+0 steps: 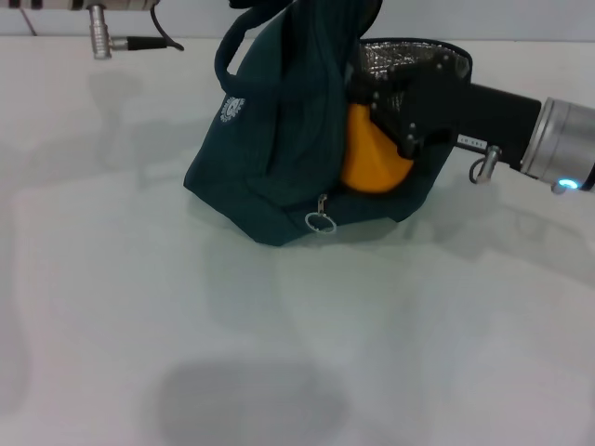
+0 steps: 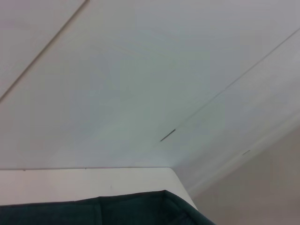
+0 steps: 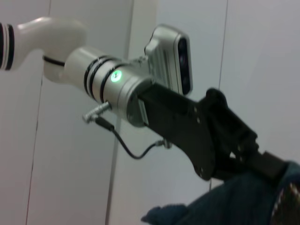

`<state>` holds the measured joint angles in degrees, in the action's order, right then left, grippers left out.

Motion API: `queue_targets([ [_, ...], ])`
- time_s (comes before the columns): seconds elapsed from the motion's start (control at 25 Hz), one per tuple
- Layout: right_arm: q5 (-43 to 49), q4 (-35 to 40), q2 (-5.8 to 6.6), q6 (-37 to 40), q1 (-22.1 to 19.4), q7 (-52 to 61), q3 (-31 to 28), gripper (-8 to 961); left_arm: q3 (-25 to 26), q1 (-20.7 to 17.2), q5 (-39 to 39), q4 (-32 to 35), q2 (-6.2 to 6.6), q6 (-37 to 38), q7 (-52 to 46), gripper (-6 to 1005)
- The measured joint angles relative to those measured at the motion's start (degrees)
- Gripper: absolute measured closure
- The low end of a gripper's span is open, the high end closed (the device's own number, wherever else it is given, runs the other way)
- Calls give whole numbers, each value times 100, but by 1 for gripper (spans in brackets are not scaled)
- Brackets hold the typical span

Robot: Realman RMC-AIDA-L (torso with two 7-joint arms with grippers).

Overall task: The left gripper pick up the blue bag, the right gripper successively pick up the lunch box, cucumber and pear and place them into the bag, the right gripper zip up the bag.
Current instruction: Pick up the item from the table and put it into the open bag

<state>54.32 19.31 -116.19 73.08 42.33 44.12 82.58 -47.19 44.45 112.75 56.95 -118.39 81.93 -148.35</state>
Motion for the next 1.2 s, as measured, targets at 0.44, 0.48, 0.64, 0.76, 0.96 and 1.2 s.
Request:
queue_targets([
  [0.44,-493,308,0,216,-50,-178,26,893,8,-7,0,0,-33,182,-32,927],
  [0.48,-497,294,0,204,-49,-219,54,893,8,-7,0,0,-33,182,-32,927],
  [0.64,-503,221,0,75,-53,-387,249,892,-1,-7,-107,0,-46,225,-37,927],
  [0.76,-510,206,0,-75,-57,-398,453,891,-1,-7,-121,0,-46,231,-44,927],
  [0.96,-546,217,0,-305,-58,-398,718,890,-1,-7,-129,-7,-48,241,-45,927],
  [1.2,-568,274,0,-398,-56,-459,735,888,-1,-7,-135,-9,-52,267,-45,927],
])
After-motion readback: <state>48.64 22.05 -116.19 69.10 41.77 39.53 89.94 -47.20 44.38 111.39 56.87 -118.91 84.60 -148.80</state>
